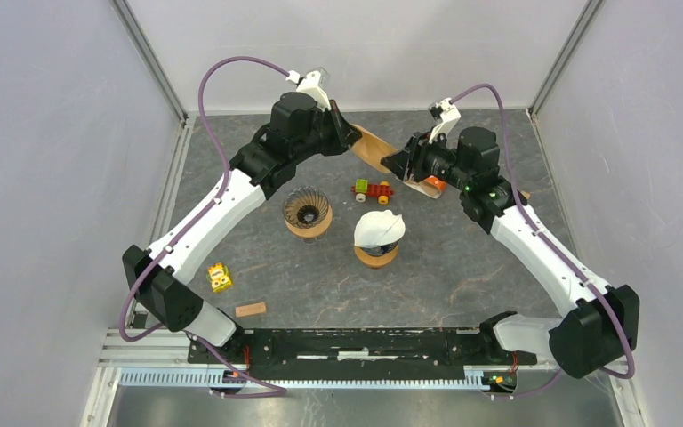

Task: Place the coffee filter in the dripper
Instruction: Place the coffee filter in the coffee dripper.

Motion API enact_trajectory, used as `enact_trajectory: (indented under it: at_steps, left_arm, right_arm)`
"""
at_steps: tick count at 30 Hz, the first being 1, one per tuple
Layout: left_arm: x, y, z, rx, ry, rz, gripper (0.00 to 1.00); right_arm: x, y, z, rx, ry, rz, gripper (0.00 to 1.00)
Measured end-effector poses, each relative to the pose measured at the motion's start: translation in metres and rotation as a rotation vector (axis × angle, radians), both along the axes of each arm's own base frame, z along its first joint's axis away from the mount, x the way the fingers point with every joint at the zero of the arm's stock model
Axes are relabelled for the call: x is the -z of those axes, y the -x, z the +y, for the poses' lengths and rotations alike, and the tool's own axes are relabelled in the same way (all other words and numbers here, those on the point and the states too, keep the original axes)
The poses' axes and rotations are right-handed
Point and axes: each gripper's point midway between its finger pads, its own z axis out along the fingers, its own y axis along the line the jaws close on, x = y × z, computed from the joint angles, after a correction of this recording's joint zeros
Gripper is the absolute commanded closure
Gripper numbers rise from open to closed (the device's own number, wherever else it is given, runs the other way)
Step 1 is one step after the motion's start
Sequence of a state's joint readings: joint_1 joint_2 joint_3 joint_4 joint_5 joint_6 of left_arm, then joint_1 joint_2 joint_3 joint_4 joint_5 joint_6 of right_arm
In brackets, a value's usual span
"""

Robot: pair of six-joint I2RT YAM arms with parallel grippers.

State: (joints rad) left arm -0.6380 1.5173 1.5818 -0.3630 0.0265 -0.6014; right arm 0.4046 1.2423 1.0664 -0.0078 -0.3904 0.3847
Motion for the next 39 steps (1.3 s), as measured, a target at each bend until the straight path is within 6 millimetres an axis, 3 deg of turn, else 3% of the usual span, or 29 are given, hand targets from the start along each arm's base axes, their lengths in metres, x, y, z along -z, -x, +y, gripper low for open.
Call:
enact_trajectory:
  at_steps: [15, 28, 33, 39]
  left_arm:
    - [-0.003, 0.0, -0.002, 0.01, 0.011, -0.01, 0.98]
    - [0.002, 0.004, -0.012, 0.05, 0.023, -0.017, 0.98]
    - [0.002, 0.009, -0.018, 0.082, 0.019, -0.029, 0.98]
    - [0.003, 0.012, -0.022, 0.101, 0.008, -0.042, 0.98]
  right_arm:
    - [-0.002, -0.003, 0.001, -0.008, -0.055, 0.036, 0.74]
    - [0.001, -0.006, -0.003, 0.011, -0.043, 0.036, 0.88]
    - [0.004, -0.006, -0.004, 0.017, -0.03, 0.042, 1.0]
    - [0.006, -0.008, -0.006, 0.029, -0.015, 0.045, 1.0]
